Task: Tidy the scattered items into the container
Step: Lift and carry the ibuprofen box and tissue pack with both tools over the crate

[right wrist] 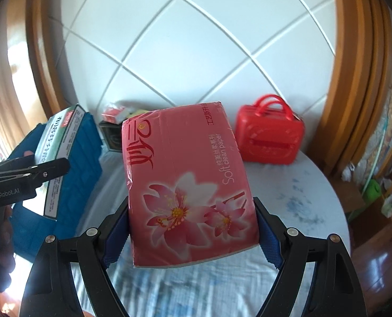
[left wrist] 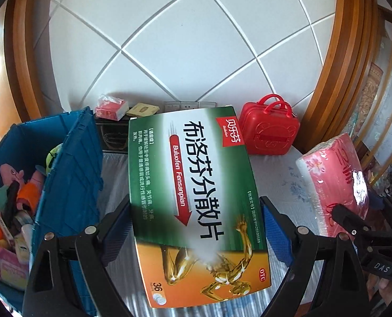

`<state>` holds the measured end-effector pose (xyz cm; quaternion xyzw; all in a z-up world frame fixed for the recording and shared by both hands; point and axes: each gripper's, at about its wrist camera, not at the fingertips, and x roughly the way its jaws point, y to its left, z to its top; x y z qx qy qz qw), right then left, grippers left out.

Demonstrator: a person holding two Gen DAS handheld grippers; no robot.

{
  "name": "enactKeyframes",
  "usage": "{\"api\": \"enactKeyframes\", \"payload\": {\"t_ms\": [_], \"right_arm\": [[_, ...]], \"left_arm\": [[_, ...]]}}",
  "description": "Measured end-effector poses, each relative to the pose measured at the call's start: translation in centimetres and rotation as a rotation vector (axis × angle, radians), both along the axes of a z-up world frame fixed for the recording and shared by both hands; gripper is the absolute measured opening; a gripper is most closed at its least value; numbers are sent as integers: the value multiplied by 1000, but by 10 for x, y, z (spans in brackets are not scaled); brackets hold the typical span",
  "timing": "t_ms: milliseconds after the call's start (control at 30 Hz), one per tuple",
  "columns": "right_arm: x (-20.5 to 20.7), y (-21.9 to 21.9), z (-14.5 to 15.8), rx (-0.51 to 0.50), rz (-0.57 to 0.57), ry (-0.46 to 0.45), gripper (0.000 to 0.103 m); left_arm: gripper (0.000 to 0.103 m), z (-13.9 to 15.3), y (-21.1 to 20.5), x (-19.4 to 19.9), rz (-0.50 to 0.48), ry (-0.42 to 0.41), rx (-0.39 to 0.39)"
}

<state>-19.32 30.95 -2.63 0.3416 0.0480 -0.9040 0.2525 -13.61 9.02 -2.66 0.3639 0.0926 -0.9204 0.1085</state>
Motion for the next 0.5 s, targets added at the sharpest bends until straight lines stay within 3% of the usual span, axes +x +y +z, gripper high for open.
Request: {"api": "enactKeyframes", "payload": {"t_ms": [500], "right_arm": [[65,-152,20,-30,27,-19,84]], "left_arm": [[91,20,-135,60,-19,16,-3]]}}
